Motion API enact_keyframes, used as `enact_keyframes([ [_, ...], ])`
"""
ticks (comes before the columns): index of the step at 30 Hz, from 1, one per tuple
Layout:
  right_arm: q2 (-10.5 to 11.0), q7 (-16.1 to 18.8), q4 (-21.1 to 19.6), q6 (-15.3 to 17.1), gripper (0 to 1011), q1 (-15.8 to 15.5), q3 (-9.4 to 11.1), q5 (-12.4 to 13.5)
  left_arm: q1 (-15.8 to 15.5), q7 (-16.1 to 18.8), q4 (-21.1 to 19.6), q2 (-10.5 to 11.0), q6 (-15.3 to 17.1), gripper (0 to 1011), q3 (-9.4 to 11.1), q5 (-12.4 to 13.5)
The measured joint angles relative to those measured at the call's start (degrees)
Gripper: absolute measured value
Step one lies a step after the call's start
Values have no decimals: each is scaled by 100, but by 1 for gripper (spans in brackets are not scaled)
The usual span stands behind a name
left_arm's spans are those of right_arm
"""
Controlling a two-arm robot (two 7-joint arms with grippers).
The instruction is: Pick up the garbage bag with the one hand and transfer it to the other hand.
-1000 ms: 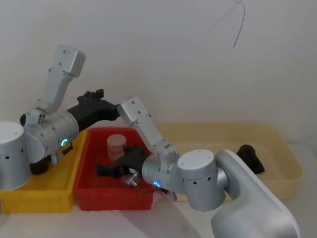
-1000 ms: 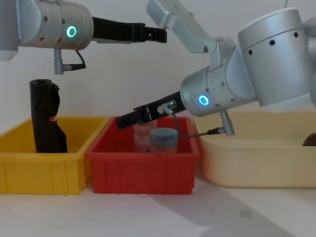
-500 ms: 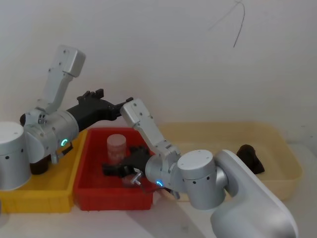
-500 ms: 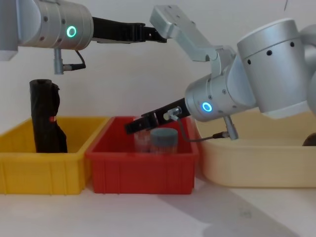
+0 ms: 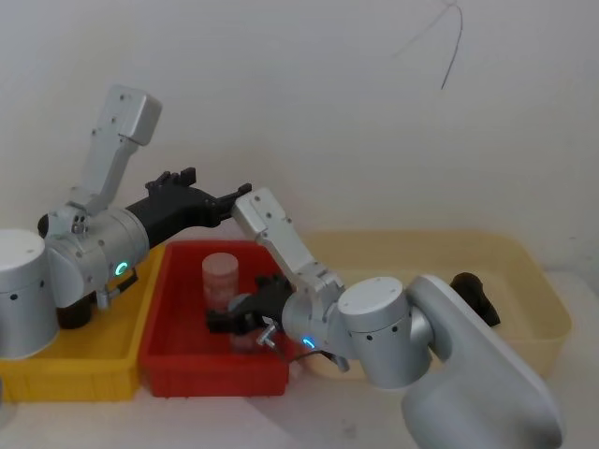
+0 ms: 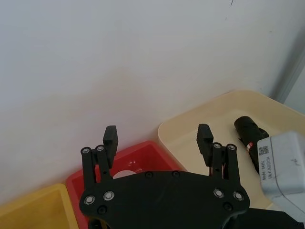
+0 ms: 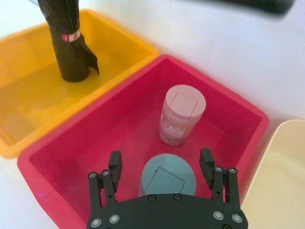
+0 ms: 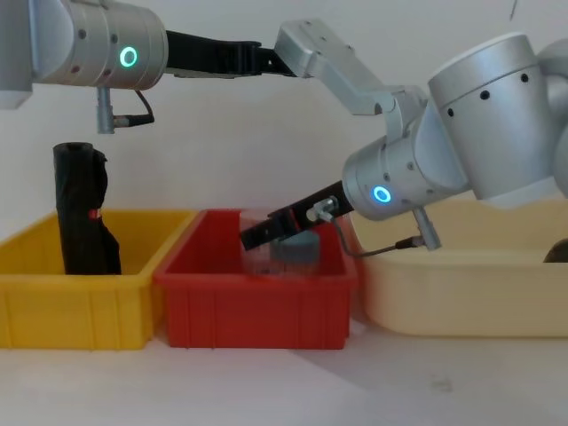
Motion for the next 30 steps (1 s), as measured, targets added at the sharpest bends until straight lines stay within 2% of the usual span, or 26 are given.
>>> enact_keyframes([
  [12,187,306,-72,329,1000,73,-138,-131,0,0,0,0,0,1001,0,0],
  [30,209,420,-4,468,1000,122,-149,-238,0,0,0,0,0,1001,0,0],
])
